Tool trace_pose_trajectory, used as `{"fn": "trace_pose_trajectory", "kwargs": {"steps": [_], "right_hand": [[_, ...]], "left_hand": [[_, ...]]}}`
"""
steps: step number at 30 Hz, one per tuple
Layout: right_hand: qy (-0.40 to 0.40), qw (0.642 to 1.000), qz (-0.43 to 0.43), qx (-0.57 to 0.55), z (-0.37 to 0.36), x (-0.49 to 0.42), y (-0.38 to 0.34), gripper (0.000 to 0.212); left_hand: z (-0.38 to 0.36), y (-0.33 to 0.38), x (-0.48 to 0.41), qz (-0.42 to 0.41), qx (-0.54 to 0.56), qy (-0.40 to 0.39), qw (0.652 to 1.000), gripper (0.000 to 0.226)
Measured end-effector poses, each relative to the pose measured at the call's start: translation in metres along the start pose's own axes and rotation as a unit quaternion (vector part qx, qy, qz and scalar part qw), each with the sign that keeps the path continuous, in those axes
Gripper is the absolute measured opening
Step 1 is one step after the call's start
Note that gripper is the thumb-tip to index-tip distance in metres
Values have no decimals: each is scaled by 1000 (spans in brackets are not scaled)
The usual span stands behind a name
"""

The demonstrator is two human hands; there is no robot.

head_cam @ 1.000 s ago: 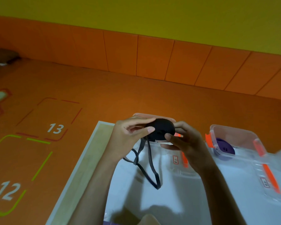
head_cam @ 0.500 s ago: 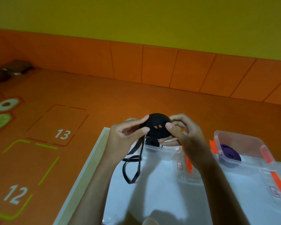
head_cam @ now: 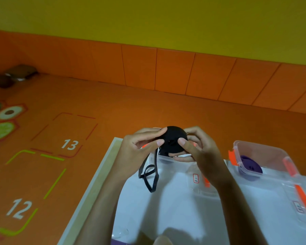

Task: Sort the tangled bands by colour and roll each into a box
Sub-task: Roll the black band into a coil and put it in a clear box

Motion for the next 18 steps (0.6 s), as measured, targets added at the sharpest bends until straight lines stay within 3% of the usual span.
{"fn": "trace_pose_trajectory", "kwargs": {"steps": [4, 9, 18], "right_hand": [[-16, 999, -24, 17, -4, -1, 16, 3], [-21, 984, -18, 178, 0, -2, 18, 8], [-26, 998, -31, 40, -6, -7, 27, 3]], "left_hand": [[7, -1, 4, 14, -39, -9, 999, 35], [13, -9, 19, 61, -84, 31, 994, 23], [20, -7, 23, 30, -40, 14, 999, 35]]}}
Point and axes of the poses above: each hand's wrist, its own x-axis away from the middle knuckle, its own z-axis out of the back of the hand, y = z × x, the point moved 4 cm from there along -x, towards the middle knuckle, and after that the axes turned 12 degrees about -z, right-handed, at the moved point
